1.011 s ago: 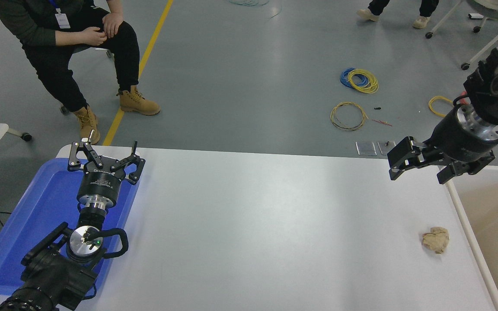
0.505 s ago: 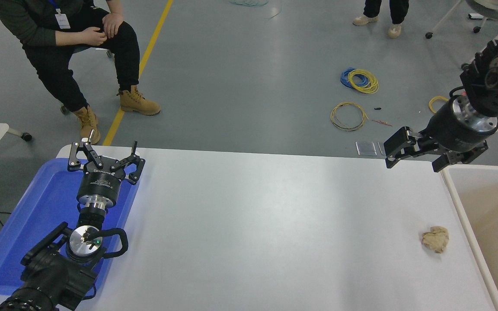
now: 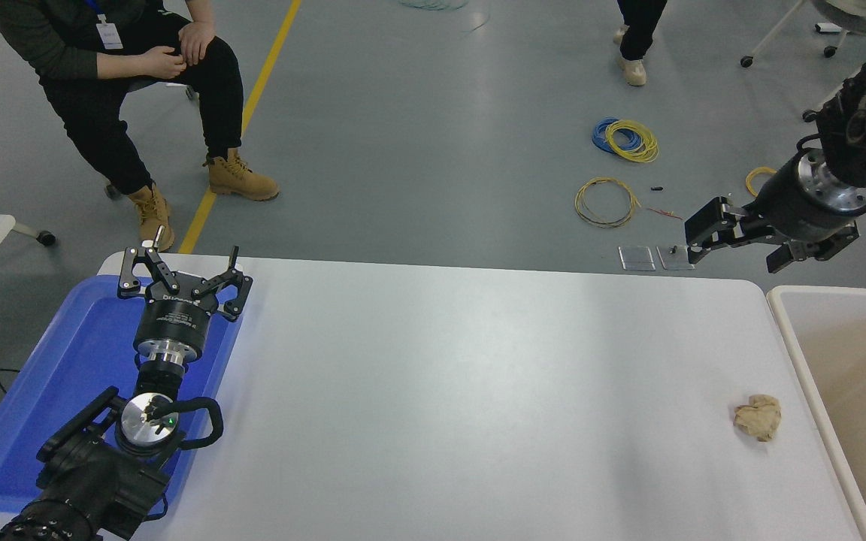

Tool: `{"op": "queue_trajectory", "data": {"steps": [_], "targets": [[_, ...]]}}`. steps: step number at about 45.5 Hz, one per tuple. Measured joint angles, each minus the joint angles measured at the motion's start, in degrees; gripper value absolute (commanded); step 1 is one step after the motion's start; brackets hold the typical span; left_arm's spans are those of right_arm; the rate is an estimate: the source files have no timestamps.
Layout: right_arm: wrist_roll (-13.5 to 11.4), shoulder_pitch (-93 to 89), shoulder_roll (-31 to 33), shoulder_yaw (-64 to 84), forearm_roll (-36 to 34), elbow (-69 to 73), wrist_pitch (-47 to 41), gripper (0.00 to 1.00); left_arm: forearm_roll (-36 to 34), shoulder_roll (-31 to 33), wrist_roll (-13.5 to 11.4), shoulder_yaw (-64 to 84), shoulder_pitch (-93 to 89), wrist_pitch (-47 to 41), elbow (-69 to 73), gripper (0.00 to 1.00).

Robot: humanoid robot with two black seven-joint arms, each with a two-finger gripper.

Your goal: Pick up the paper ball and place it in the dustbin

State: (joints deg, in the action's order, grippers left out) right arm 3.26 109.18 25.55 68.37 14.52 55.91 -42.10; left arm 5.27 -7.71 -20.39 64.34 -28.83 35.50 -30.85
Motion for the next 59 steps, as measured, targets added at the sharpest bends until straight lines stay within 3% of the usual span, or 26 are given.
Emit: {"op": "queue_trajectory", "data": {"steps": [18, 59], "targets": [[0.1, -8.8, 4.1, 0.1, 0.1, -9.8, 0.5, 1.00, 0.0, 0.0, 0.0, 0.0, 0.0, 0.0, 0.0, 1.00], [0.6, -35.3, 8.0, -16.9, 4.1, -15.4, 21.9, 1.00, 0.0, 0.0, 0.0, 0.0, 0.0, 0.0, 0.0, 1.00]]}}
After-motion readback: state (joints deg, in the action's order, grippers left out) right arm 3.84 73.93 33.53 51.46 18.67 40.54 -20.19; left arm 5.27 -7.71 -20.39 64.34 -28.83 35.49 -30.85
